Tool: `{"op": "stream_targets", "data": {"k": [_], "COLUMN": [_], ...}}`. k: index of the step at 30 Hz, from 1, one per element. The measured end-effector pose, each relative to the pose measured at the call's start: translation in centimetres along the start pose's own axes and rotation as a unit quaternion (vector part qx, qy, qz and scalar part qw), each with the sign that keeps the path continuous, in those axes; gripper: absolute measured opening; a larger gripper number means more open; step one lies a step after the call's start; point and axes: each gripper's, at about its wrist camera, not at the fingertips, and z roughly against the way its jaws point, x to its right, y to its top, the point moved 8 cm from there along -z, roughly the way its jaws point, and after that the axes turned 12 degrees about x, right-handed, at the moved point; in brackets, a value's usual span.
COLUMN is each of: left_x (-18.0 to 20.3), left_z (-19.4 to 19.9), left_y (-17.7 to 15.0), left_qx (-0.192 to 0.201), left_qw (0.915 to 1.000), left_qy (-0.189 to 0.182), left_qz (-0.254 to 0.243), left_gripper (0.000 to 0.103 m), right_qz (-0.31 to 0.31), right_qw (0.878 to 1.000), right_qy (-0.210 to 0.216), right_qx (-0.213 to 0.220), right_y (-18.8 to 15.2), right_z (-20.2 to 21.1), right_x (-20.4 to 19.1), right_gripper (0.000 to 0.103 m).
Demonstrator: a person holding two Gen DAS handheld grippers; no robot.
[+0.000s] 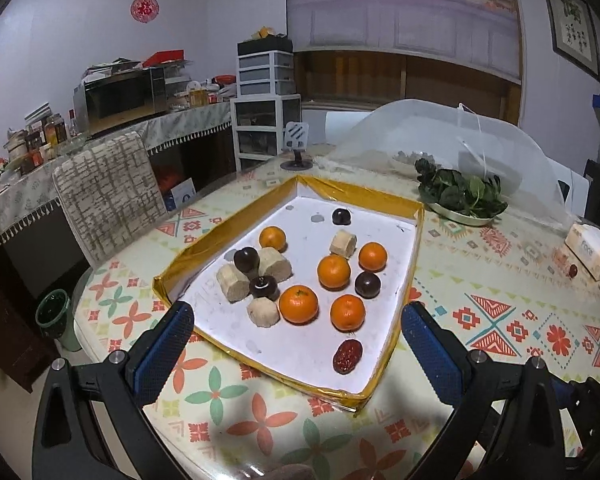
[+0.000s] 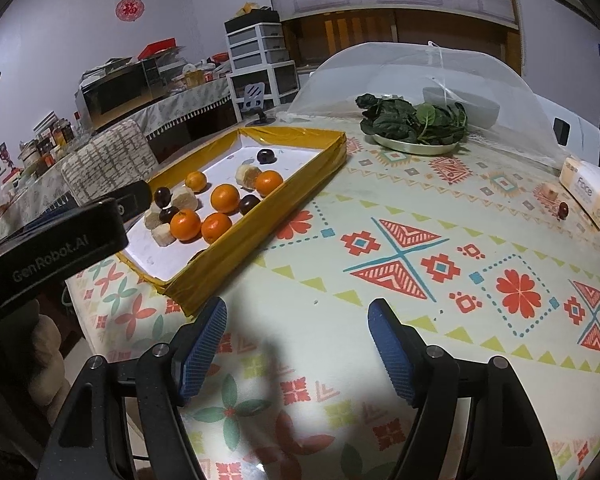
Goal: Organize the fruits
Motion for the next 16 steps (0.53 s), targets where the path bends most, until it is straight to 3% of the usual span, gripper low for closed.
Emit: {"op": "stream_targets", "data": {"k": [16], "left_x": [-0.5], "left_z": [-1.0], "left_y": [-0.6], "left_qx": [-0.029], "left_qw": [0.9996], "left_qy": [-0.003], "left_qz": [0.003], "left_gripper": [0.103], "right_qz": [-0.007], "right_qw": [1.000], "right_qy": [0.005], "right_qx": [-0.008], "right_y": [-0.4], "right_z": [-0.7], "right_x": [-0.4], "right_gripper": [0.079]}}
